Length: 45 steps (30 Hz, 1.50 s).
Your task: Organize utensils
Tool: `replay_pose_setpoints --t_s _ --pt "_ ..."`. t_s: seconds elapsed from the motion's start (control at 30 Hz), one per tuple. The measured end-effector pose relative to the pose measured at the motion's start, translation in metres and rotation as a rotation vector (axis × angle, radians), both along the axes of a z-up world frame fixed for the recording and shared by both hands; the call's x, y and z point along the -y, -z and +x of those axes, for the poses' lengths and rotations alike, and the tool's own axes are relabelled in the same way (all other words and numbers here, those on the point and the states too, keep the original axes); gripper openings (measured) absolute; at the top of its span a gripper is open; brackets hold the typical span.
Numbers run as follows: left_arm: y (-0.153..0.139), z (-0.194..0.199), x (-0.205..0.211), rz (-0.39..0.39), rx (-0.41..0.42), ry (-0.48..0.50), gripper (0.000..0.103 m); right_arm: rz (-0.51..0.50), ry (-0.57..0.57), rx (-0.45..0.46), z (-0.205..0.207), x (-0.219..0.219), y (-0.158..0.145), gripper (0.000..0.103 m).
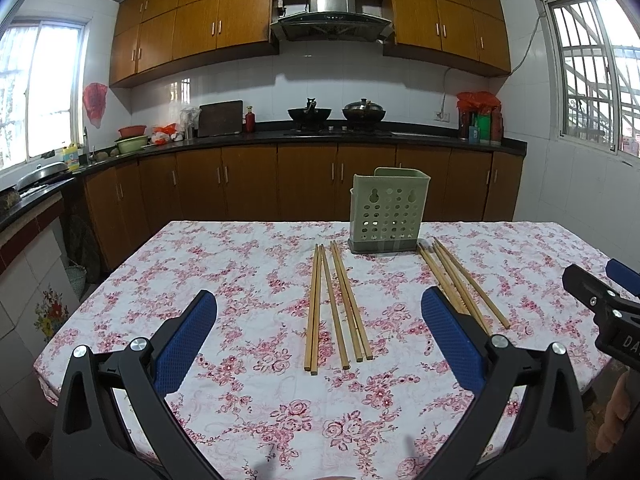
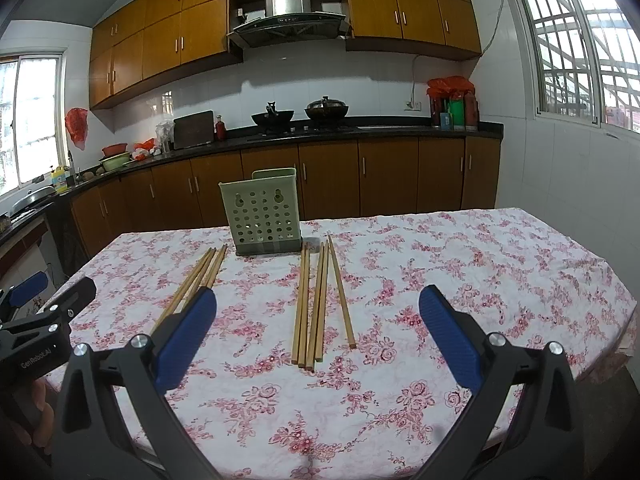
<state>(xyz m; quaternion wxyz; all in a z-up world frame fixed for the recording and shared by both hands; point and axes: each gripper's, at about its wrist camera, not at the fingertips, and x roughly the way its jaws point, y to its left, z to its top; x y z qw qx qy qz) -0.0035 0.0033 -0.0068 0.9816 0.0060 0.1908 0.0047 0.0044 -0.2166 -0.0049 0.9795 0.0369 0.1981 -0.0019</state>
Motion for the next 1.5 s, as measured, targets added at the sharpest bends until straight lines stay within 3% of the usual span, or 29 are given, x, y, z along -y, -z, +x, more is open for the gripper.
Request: replay_pose_setpoints --t_s 0.43,0.7,0.73,0.9,0.97,1.07,1.3,1.5 --pt "0.015 0.016 -0.003 0.000 -0.070 -0.015 0.101 0.006 0.008 -0.048 0.014 0.004 0.019 0.099" --pt "0.038 0.063 -0.029 -0.088 -0.304 -0.006 0.101 0.021 0.067 -0.217 0.063 0.029 0.037 0.098" --pt "0.040 0.069 -0.033 -0.093 -0.320 -0.015 0.099 0.027 0.066 -0.240 0.071 0.033 0.040 0.093" --pt "0.052 0.106 -0.054 -0.115 -0.420 -0.036 0.061 0.046 0.041 -0.348 0.112 0.044 0.058 0.061" --pt "0.056 0.118 -0.056 -0.127 -0.446 -0.021 0.053 0.071 0.022 -0.385 0.130 0.046 0.066 0.047" --pt "0.063 0.134 -0.053 -0.127 -0.476 0.011 0.045 0.067 -0.011 -0.424 0.154 0.041 0.076 0.036" --pt "0.083 0.159 -0.037 -0.117 -0.566 0.100 0.020 0.017 -0.037 -0.488 0.183 0.031 0.095 0.033" --pt "0.084 0.167 -0.037 -0.086 -0.564 0.106 0.018 -0.012 -0.021 -0.502 0.186 0.036 0.104 0.021"
